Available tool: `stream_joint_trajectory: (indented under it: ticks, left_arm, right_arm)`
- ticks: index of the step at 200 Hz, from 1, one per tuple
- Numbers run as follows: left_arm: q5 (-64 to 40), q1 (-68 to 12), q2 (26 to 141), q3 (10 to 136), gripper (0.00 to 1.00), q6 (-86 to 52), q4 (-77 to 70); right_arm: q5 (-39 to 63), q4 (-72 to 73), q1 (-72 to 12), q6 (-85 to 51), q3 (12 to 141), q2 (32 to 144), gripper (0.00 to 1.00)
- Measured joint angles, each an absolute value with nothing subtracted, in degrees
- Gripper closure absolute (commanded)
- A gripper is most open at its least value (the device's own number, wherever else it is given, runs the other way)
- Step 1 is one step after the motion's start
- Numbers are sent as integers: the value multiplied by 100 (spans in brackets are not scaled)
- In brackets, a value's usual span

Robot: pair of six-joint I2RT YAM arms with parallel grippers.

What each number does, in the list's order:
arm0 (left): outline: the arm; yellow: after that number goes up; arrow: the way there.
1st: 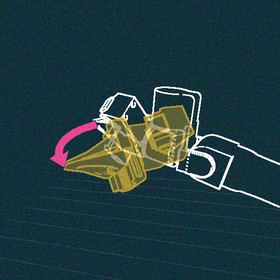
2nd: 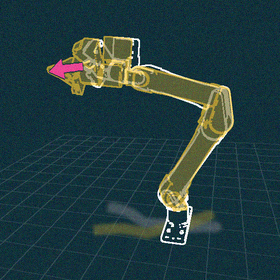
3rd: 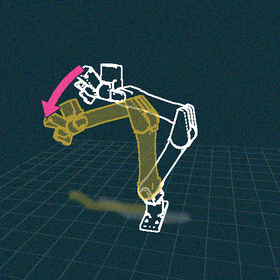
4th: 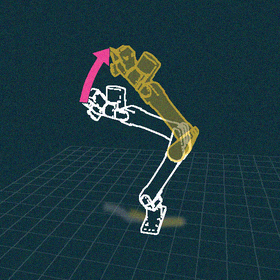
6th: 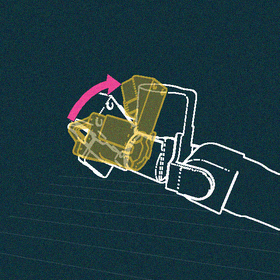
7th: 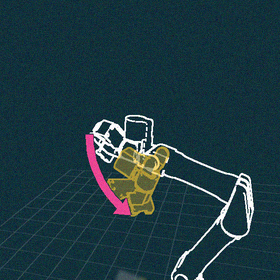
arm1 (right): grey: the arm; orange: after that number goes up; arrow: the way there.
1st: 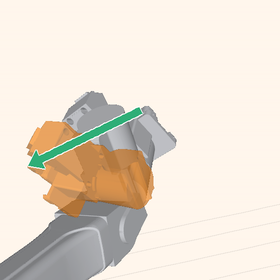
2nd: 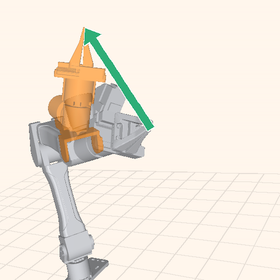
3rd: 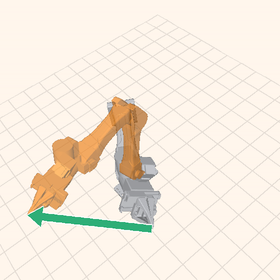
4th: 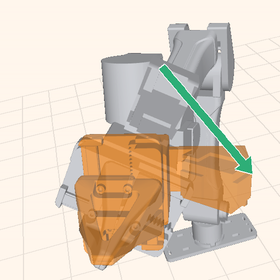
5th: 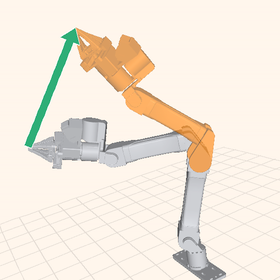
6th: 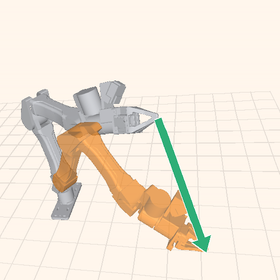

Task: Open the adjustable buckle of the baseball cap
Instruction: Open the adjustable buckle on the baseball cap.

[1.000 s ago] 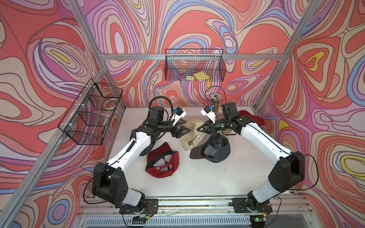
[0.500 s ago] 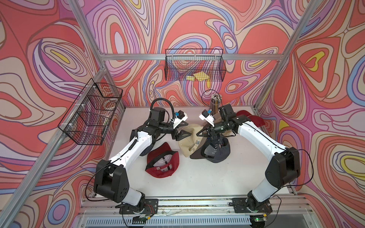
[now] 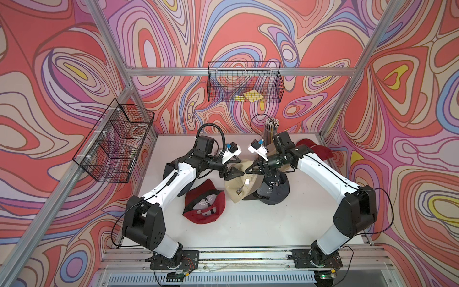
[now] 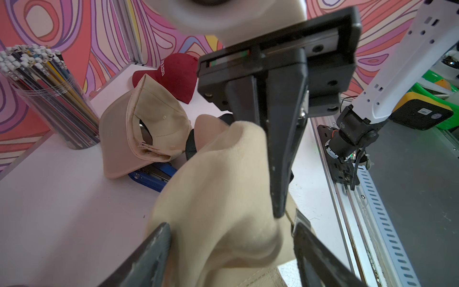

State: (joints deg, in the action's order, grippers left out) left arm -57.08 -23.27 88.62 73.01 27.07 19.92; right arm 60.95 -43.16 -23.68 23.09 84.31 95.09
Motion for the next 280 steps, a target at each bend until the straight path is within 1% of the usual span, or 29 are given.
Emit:
stream_joint_trajectory:
  ticks: [33,57,72,97,117,142,150,165,174,184,192,208,212,215,217,251,280]
  left_arm:
    - [-5743,-2355,8934,7391,40,2836,2180]
    - [-5782,-2359,9026,7496,55,2895,2318]
    - [-5804,-2364,9054,7537,62,2923,2397]
    - [-5815,-2364,9054,7561,77,2941,2469]
    - [-5833,-2368,9054,7588,86,2941,2521]
    - [-5833,-2368,9054,7599,100,2936,2536]
    - [-5828,-2368,9054,7607,100,2934,2541]
    - [-5806,-2364,9054,7614,100,2928,2556]
    - [-5743,-2362,9054,7616,100,2897,2558]
    - [-5647,-2362,9065,7616,100,2823,2556]
    - [-5588,-2364,9074,7616,100,2731,2545]
    - [-5430,-2368,9074,7616,100,2425,2427]
    - [-5382,-2368,9074,7616,100,2357,2394]
    - [-5352,-2368,9076,7616,100,2283,2359]
    - [-5339,-2368,9076,7616,100,2239,2340]
    - [-5076,-2386,9076,7612,100,1601,2008]
    - [-4823,-2453,9035,7435,100,1236,1599]
  right_arm:
    - [6095,-4132,-2370,2145,8431,9507,100]
    - [6093,-3944,-2370,1994,8405,9504,100]
    - [6095,-3822,-2370,1900,8357,9504,100]
    - [6097,-3662,-2370,1774,8315,9504,100]
    - [6095,-3568,-2364,1719,8313,9504,100]
    - [6093,-3533,-2370,1667,8313,9504,100]
    - [6093,-3509,-2368,1627,8307,9504,100]
    - [6082,-3413,-2370,1522,8274,9498,81]
    - [6082,-3317,-2370,1354,8230,9480,68]
    - [6018,-3201,-2370,1234,8200,9441,58]
    - [5894,-3061,-2381,1096,8171,9389,48]
    - [5533,-2860,-2397,663,8138,9264,20]
    - [5435,-2808,-2399,635,8136,9220,13]
    - [5360,-2775,-2399,517,8128,9192,5]
    - [5290,-2753,-2401,482,8128,9161,3]
    - [4252,-2403,-2408,-139,8014,8683,2]
    - [3524,-2320,-2405,-613,8005,8621,2]
